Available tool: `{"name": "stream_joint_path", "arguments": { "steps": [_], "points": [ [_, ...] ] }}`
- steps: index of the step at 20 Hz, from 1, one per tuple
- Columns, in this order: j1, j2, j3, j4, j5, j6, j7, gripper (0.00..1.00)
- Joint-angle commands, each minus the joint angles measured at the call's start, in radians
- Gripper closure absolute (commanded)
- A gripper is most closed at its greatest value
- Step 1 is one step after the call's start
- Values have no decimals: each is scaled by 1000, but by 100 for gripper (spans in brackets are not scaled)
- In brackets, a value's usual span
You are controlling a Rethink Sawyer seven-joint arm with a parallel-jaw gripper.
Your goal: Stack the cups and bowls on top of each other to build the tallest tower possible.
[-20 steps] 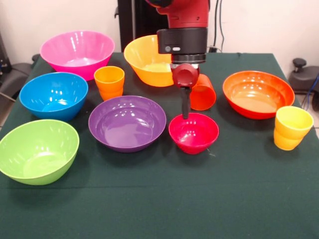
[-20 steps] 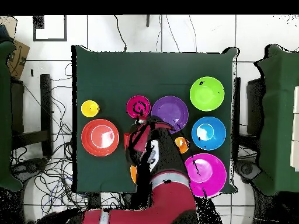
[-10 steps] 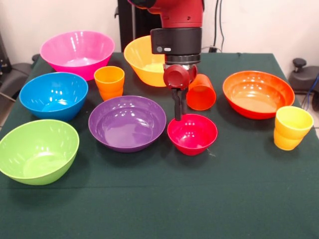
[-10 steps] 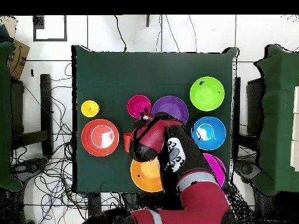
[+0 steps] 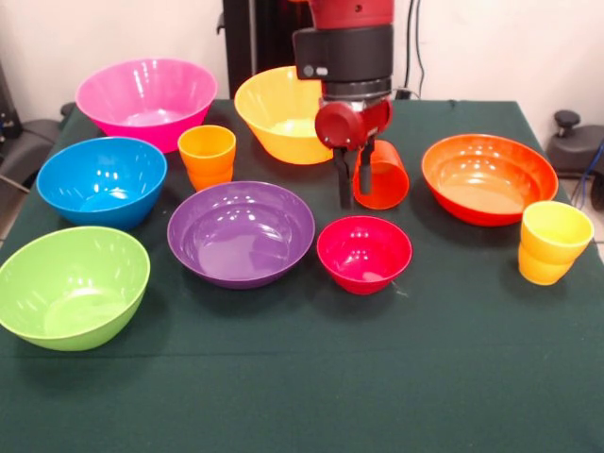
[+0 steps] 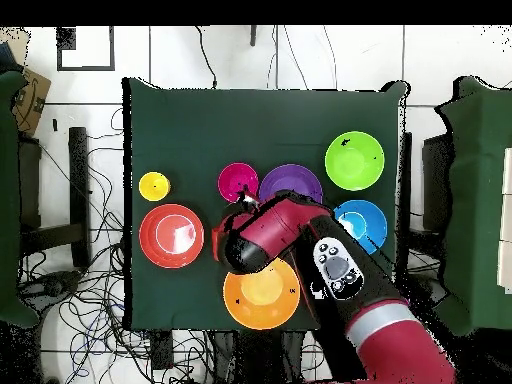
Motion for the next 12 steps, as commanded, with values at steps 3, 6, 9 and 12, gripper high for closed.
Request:
{"name": "stream_joint_path", "arguments": {
  "steps": [3, 6, 9, 12],
  "points": [
    [-96, -65, 240, 88, 156, 361, -429, 0],
    [-102, -74, 238, 80, 212, 478, -406, 0],
    [-110, -77, 239, 70, 228, 508, -356, 0],
    [-115, -74, 244, 39, 245, 565, -337, 0]
  ]
}}
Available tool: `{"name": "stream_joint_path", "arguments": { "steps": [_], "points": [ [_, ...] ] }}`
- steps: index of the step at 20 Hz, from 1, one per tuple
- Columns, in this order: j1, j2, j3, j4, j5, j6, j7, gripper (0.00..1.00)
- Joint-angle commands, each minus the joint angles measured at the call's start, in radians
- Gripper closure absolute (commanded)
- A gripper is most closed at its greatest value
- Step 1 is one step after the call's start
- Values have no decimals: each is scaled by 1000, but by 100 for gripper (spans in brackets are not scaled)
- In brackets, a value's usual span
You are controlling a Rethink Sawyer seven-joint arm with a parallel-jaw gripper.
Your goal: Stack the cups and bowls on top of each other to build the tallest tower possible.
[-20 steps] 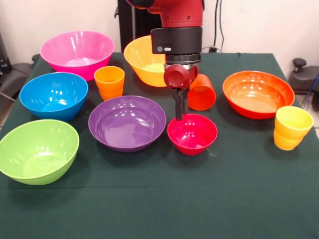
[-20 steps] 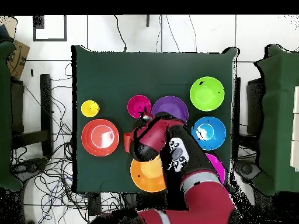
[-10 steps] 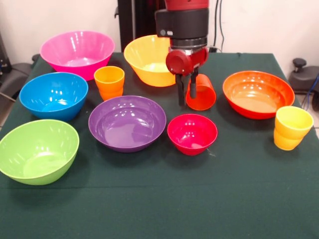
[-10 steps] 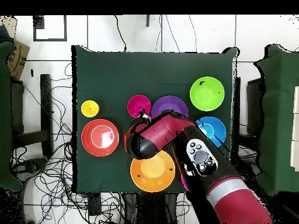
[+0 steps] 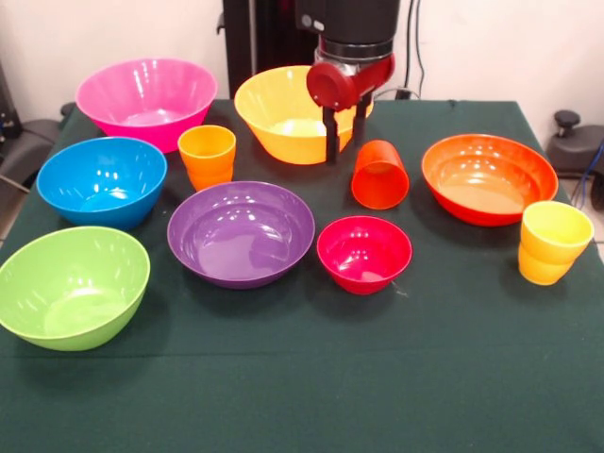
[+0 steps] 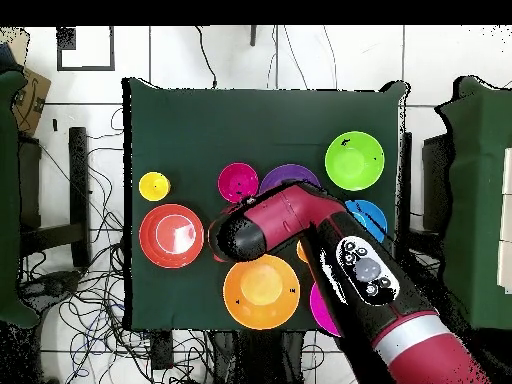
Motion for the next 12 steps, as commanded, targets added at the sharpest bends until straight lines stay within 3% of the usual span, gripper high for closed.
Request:
{"name": "stream_joint_path", "arguments": {
  "steps": [1, 4, 6, 8, 12],
  "points": [
    [-10, 1, 82, 3, 39, 189, -279, 0],
    [-16, -9, 64, -2, 22, 190, -230, 0],
    [-9, -41, 19, 4, 8, 191, -147, 0],
    [10, -93, -62, 21, 5, 203, -1, 0],
    [8, -124, -105, 55, 47, 174, 94, 0]
  ]
}}
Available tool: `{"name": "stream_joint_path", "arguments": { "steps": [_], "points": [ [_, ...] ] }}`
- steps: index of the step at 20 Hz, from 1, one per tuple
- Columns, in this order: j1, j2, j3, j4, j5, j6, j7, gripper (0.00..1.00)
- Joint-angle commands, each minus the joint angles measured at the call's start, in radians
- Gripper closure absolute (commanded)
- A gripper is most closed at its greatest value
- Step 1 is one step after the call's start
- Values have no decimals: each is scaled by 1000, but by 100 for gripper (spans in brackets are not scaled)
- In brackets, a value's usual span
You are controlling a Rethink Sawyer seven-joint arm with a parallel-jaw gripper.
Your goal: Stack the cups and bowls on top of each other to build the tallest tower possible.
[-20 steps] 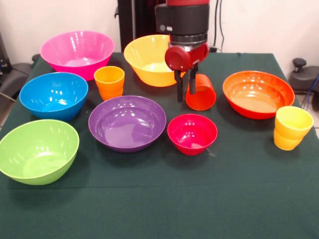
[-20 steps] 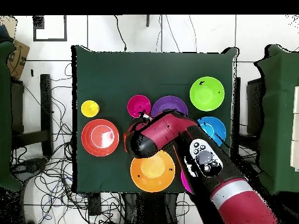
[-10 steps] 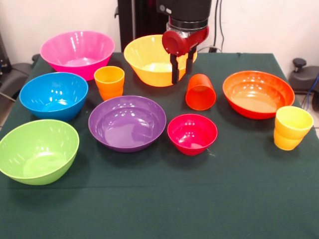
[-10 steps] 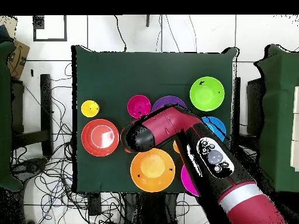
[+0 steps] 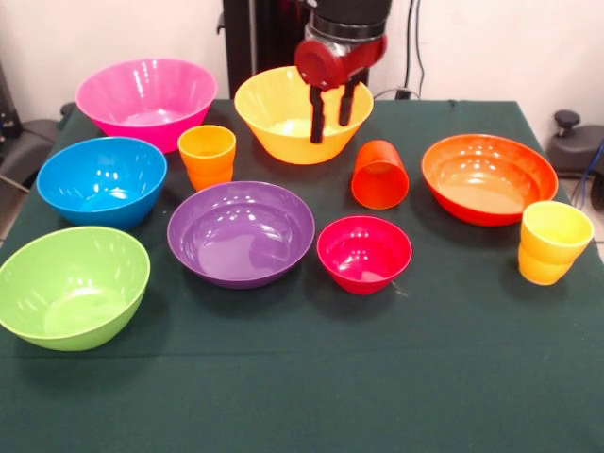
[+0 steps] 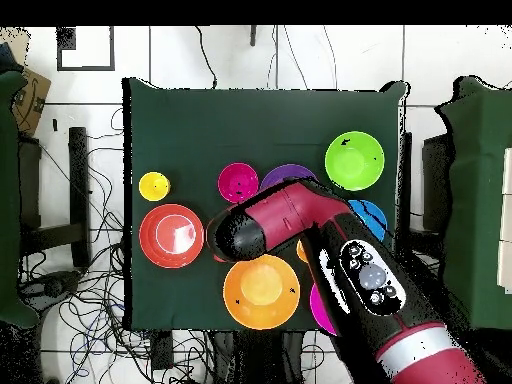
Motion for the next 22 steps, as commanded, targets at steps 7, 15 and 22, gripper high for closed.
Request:
{"name": "stream_joint_path", "arguments": {
  "steps": [7, 15, 22],
  "points": [
    [7, 33, -73, 29, 61, 123, -23, 0],
    [34, 71, -93, 23, 69, 76, 46, 0],
    [67, 31, -102, 43, 114, 81, 98, 0]
  ]
}}
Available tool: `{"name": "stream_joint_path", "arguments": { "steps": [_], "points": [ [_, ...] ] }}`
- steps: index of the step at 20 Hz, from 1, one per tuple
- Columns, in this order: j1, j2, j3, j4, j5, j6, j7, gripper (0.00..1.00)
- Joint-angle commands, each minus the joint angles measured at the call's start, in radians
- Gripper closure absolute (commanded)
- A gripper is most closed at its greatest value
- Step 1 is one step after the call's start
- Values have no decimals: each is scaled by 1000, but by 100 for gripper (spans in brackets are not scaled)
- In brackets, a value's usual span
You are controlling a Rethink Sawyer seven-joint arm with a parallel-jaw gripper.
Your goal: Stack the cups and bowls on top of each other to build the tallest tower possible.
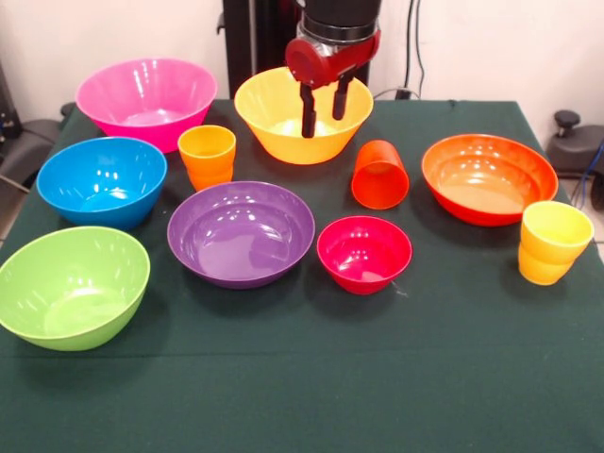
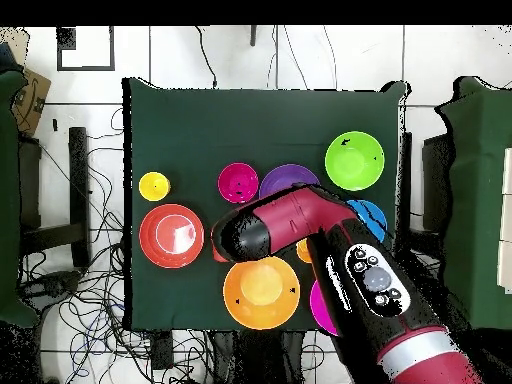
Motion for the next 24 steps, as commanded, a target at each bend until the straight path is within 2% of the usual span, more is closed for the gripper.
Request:
{"name": "stream_joint_path", "arguments": {
  "steps": [1, 3, 9, 14, 18, 24],
  "points": [
    [54, -13, -45, 54, 60, 74, 99, 0],
    [53, -50, -35, 75, 87, 79, 89, 0],
    [53, -101, -52, 113, 81, 37, 84, 0],
    [37, -177, -24, 177, 145, 39, 63, 0],
    [41, -182, -28, 167, 154, 67, 45, 0],
    [8, -187, -19, 140, 187, 109, -10, 0]
  ]
}}
